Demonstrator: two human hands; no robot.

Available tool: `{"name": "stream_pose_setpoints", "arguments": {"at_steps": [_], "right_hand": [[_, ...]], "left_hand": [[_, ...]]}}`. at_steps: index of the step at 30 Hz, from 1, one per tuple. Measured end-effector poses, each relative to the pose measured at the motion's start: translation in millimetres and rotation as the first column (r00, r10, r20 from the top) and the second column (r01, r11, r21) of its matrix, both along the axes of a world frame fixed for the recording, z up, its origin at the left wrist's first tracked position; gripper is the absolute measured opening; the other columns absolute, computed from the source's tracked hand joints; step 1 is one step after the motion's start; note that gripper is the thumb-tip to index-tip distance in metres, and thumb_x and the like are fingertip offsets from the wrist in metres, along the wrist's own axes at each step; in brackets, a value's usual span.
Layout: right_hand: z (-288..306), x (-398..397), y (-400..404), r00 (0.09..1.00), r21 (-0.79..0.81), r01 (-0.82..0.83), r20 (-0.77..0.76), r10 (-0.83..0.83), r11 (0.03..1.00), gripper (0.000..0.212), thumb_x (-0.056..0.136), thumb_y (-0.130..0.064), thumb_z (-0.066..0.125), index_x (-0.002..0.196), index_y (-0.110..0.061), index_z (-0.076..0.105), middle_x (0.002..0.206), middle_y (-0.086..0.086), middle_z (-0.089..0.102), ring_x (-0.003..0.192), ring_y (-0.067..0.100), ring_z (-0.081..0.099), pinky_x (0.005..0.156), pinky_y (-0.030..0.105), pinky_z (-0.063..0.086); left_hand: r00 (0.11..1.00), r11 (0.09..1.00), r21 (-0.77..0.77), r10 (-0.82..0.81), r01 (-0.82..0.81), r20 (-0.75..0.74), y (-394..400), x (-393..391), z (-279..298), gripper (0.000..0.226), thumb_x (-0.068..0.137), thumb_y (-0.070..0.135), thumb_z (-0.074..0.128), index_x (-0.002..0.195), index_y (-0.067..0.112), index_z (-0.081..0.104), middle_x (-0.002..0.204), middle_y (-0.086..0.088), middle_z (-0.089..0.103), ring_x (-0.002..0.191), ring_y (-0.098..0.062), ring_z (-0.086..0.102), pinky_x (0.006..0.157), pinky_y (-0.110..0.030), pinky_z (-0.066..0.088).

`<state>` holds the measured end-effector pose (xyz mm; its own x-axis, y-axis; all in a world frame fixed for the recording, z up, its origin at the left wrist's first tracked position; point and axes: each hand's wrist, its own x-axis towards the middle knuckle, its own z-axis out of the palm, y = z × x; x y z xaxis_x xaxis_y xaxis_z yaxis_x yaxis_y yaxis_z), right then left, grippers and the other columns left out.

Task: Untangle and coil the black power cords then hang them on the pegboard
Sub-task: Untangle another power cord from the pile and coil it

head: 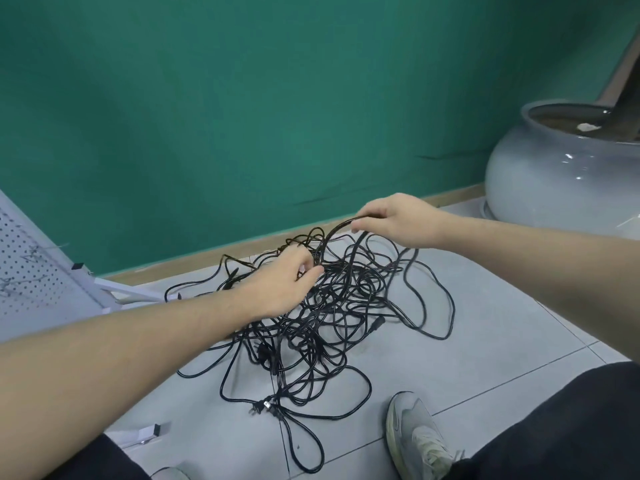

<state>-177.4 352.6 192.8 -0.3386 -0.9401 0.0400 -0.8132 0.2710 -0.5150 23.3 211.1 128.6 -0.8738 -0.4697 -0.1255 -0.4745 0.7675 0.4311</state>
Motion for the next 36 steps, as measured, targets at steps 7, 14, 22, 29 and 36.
{"name": "stream_pose_setpoints", "arguments": {"at_steps": [7, 14, 22, 29, 36], "right_hand": [[17.2, 9.4, 3.7, 0.976, -0.239, -0.070, 0.182, 0.115, 0.969, 0.011, 0.097, -0.032, 0.066, 0.090, -0.033, 0.074, 0.083, -0.014, 0.073, 0.063, -0.001, 0.050, 0.062, 0.012, 0.039], [15.1, -13.1, 26.2, 0.979, -0.028, 0.015, -0.202, -0.021, 0.999, 0.012, 0.094, -0.049, 0.061, 0.088, -0.041, 0.068, 0.081, -0.023, 0.069, 0.082, 0.008, 0.062, 0.072, 0.026, 0.046], [-2.8, -31.1, 40.4, 0.931, 0.353, 0.199, -0.360, -0.063, 0.914, 0.037, 0.103, -0.051, 0.041, 0.122, -0.032, 0.066, 0.117, -0.004, 0.068, 0.112, 0.024, 0.058, 0.088, 0.032, 0.044], [-10.4, -12.7, 30.5, 0.997, 0.192, -0.063, -0.019, 0.068, 0.979, 0.058, 0.096, -0.028, 0.064, 0.150, -0.024, 0.042, 0.154, -0.007, 0.043, 0.138, 0.004, 0.037, 0.105, 0.013, 0.024], [-1.6, 15.3, 8.2, 0.976, 0.063, -0.096, 0.201, 0.081, 0.993, 0.011, 0.098, -0.030, 0.063, 0.103, -0.020, 0.064, 0.068, -0.008, 0.063, 0.065, 0.009, 0.059, 0.063, 0.023, 0.044]], "left_hand": [[0.985, 0.905, 0.396, -0.170, 0.156, 0.001, 5.0, -13.0, -7.9, 0.039, 0.092, 0.058, 0.063, 0.113, 0.025, 0.063, 0.102, 0.009, 0.078, 0.083, -0.013, 0.060, 0.086, -0.037, 0.051], [0.975, 0.972, 0.192, -0.167, 0.138, 0.143, -16.8, 5.4, -15.4, 0.033, 0.100, 0.051, 0.057, 0.087, 0.025, 0.073, 0.060, 0.018, 0.056, 0.057, -0.004, 0.045, 0.059, -0.023, 0.036], [0.988, 0.965, 0.218, -0.129, 0.145, -0.085, -22.9, -2.4, -0.7, 0.023, 0.106, 0.039, 0.049, 0.092, 0.029, 0.065, 0.062, 0.007, 0.060, 0.056, -0.008, 0.053, 0.064, -0.034, 0.047], [0.962, 0.938, 0.294, -0.111, 0.184, -0.249, 10.5, -30.2, 21.4, 0.024, 0.106, 0.029, 0.050, 0.126, 0.026, 0.037, 0.074, 0.004, 0.056, 0.045, -0.009, 0.032, 0.048, -0.022, 0.031], [0.884, 0.819, 0.546, 0.112, 0.177, -0.454, 21.1, -37.6, 43.8, 0.027, 0.101, 0.030, 0.058, 0.110, 0.024, 0.034, 0.075, -0.002, 0.051, 0.064, -0.017, 0.035, 0.061, -0.033, 0.029]]}}
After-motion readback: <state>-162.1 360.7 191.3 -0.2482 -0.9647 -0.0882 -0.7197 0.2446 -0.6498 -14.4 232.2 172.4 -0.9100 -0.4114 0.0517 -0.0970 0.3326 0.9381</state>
